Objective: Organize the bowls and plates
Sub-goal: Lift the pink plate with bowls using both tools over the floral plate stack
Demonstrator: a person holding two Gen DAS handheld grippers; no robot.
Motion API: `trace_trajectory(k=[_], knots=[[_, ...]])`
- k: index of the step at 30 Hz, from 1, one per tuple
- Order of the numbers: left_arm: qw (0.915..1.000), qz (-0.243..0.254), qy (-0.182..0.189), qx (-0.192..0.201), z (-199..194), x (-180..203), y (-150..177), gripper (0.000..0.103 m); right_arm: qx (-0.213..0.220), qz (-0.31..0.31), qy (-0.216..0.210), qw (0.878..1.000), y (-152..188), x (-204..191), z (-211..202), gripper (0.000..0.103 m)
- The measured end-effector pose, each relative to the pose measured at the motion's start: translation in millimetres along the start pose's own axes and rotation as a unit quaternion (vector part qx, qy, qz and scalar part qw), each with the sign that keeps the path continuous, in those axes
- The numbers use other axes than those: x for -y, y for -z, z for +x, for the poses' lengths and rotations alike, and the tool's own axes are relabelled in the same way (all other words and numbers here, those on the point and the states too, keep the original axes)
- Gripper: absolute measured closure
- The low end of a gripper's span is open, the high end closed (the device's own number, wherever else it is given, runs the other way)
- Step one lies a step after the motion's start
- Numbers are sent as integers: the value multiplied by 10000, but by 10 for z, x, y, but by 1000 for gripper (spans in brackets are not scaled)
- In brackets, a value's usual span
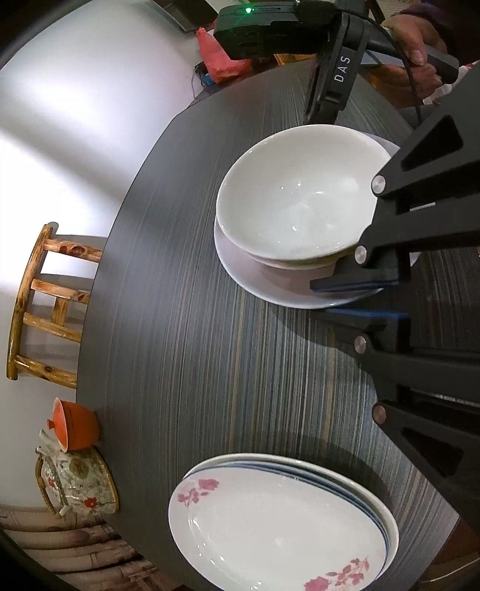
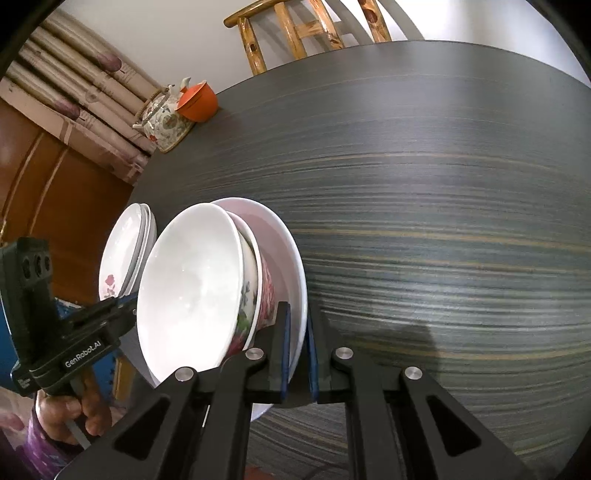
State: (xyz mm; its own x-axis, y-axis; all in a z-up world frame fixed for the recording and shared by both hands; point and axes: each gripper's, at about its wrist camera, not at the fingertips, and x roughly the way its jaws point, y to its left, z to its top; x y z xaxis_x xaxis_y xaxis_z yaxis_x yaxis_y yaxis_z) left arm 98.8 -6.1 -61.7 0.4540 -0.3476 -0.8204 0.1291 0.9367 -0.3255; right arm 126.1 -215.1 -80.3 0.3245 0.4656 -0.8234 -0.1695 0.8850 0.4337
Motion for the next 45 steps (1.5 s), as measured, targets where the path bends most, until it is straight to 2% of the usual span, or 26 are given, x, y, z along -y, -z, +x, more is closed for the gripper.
trace_trajectory(k=[13, 22, 34, 45], knots=[[9997, -133, -76, 180, -206, -74, -108, 98, -30, 27, -147, 9999, 46, -132, -43, 93], [9982, -363, -208, 427, -582, -278, -187, 99, 14, -101, -211, 9997, -74, -364, -134, 93], [9910, -833, -663, 808, -1204, -899, -259, 99, -86, -571, -543, 9969, -328, -1141, -49, 93], [9829, -1234, -1010, 925, -1456, -1579, -251, 99, -401, -864, -838, 9919, -553, -1941, 435, 93]])
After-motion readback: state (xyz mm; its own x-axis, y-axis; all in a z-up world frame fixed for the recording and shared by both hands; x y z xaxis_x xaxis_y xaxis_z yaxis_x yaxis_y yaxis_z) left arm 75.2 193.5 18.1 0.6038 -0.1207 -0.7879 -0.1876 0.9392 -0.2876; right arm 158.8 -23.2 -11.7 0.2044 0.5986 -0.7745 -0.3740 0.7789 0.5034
